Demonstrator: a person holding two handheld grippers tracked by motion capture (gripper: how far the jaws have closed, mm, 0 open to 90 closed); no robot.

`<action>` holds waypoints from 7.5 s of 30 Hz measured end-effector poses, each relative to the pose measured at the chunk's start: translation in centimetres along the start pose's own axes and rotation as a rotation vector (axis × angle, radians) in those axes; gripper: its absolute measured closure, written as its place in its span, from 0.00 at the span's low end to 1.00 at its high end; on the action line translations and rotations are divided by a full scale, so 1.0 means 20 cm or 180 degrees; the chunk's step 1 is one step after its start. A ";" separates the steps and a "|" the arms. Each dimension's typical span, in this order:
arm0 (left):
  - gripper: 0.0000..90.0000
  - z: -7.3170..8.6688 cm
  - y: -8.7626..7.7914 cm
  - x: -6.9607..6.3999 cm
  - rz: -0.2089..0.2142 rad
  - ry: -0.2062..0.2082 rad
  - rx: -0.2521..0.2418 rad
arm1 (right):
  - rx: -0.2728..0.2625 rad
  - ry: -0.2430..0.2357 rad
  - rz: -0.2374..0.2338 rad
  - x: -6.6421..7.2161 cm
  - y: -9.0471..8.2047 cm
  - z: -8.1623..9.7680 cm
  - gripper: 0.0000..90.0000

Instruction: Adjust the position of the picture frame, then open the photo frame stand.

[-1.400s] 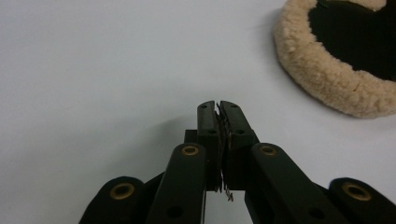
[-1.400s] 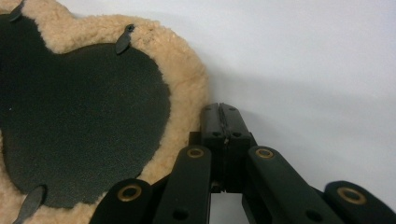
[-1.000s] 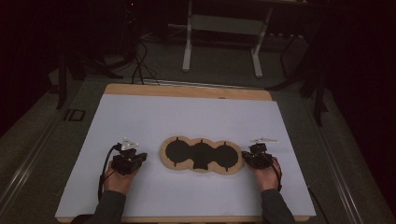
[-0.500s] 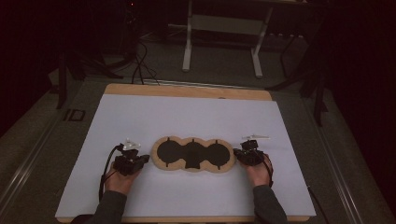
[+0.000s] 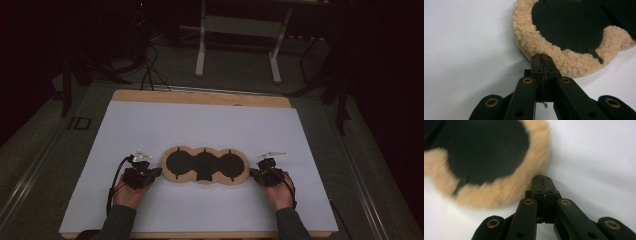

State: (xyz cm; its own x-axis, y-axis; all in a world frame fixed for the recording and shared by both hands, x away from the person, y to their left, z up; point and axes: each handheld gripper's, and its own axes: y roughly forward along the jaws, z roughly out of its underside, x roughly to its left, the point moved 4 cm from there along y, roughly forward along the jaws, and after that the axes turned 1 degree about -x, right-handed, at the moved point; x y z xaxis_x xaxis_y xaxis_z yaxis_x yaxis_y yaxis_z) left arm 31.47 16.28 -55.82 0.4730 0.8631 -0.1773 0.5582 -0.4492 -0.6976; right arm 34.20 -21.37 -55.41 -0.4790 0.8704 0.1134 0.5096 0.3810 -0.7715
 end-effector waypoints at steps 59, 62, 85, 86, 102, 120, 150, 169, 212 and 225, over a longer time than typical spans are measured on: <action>0.75 -0.04 -0.06 -0.26 0.0178 0.0568 -0.0401 | -0.0504 0.0014 -0.0133 -0.05 -0.11 0.03 0.77; 0.74 -0.04 -0.06 -0.28 0.0218 0.0601 -0.0439 | -0.0515 0.0006 -0.0125 -0.05 -0.11 0.03 0.75; 0.63 -0.04 0.03 -0.48 0.0483 0.0840 -0.0321 | -0.0596 0.0072 -0.0123 -0.07 -0.13 0.02 0.73; 0.65 -0.04 0.03 -0.49 0.0482 0.0861 -0.0314 | -0.0595 0.0078 -0.0126 -0.08 -0.13 0.03 0.73; 1.00 -0.01 0.11 -0.60 0.0461 0.1169 -0.0138 | -0.0595 0.0112 -0.0121 -0.08 -0.13 0.03 0.73; 1.00 -0.03 0.22 -0.54 0.0249 0.0978 -0.0068 | -0.0648 0.0209 -0.0144 -0.11 -0.15 0.04 0.73; 1.00 -0.08 0.18 -0.54 0.0334 0.0899 -0.0193 | -0.0622 0.0207 -0.0142 -0.11 -0.15 0.04 0.73; 0.99 -0.20 0.15 -0.50 0.0300 0.0785 -0.0308 | -0.0630 0.0227 -0.0151 -0.12 -0.15 0.04 0.73; 0.54 -0.28 0.05 -0.56 0.0217 0.1192 -0.0435 | -0.0659 0.0264 -0.0186 -0.13 -0.16 0.05 0.71; 0.46 -0.33 0.19 -0.63 0.0069 0.1683 -0.0164 | -0.0664 0.0271 -0.0199 -0.14 -0.16 0.05 0.70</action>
State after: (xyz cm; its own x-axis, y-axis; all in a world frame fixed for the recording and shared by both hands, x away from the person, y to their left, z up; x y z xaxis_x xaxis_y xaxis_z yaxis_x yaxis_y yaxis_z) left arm 32.09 2.11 -51.67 0.7564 0.6252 0.1922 0.5710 -0.4878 -0.6603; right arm 33.17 -25.27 -53.82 -0.4568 0.8629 0.2161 0.6218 0.4835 -0.6162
